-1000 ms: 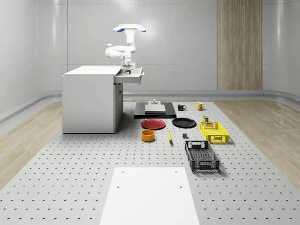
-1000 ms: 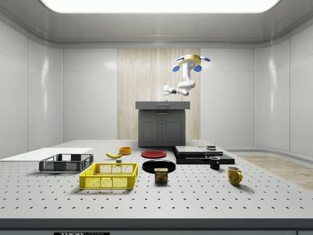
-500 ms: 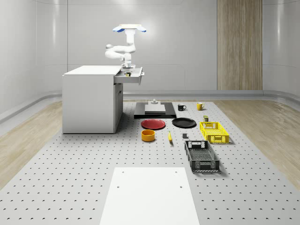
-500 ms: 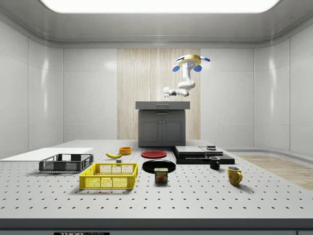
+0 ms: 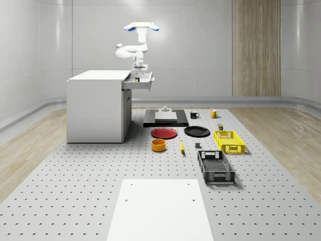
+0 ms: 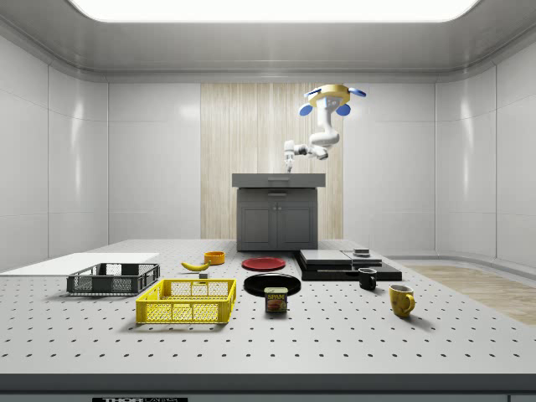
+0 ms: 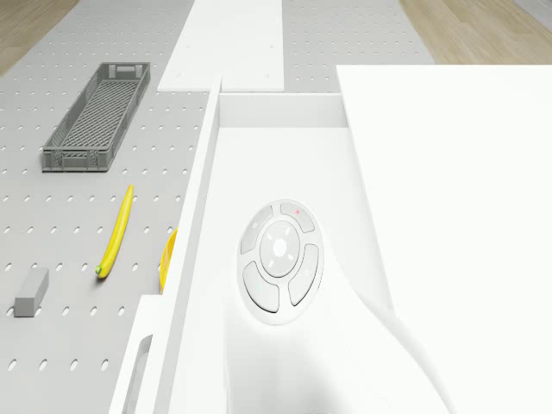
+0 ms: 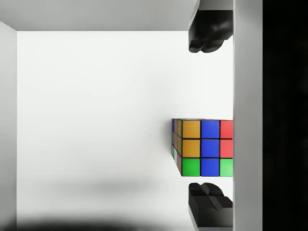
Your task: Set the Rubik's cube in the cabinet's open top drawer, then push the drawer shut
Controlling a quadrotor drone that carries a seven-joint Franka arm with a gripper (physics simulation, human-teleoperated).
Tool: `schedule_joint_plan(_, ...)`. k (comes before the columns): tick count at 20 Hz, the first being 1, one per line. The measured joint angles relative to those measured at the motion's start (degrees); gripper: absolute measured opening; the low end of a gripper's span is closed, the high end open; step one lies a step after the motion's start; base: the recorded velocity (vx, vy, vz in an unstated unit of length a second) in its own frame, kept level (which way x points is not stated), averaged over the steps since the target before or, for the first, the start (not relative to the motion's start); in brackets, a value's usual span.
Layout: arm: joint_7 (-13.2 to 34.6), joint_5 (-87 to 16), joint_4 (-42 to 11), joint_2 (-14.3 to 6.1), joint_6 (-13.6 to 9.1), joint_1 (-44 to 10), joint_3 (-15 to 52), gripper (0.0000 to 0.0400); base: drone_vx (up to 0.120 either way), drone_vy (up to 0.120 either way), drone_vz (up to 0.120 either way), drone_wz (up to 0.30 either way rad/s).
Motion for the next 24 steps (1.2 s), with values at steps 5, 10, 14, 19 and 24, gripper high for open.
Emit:
schedule_joint_plan(5,-0.1,0.1,-0.1,0.3,-0.4,0.2,0.2,0.0400,-0.112,0.120,0.120,0.000)
schedule_joint_plan(10,-0.2,0.0,-0.1,0.6,-0.7,0.3,0.2,0.0400,0.000,0.120,0.008,0.000)
schedule_joint_plan(14,-0.2,0.0,-0.2,0.8,-0.9,0.4,0.2,0.0400,0.000,0.120,0.000,0.000)
schedule_joint_plan(19,-0.3,-0.1,-0.2,1.0,-1.1,0.4,0.2,0.0400,0.000,0.120,0.000,0.000)
schedule_joint_plan(24,-0.3,-0.2,-0.2,1.2,-1.3,0.5,0.2,0.0400,0.000,0.120,0.000,0.000)
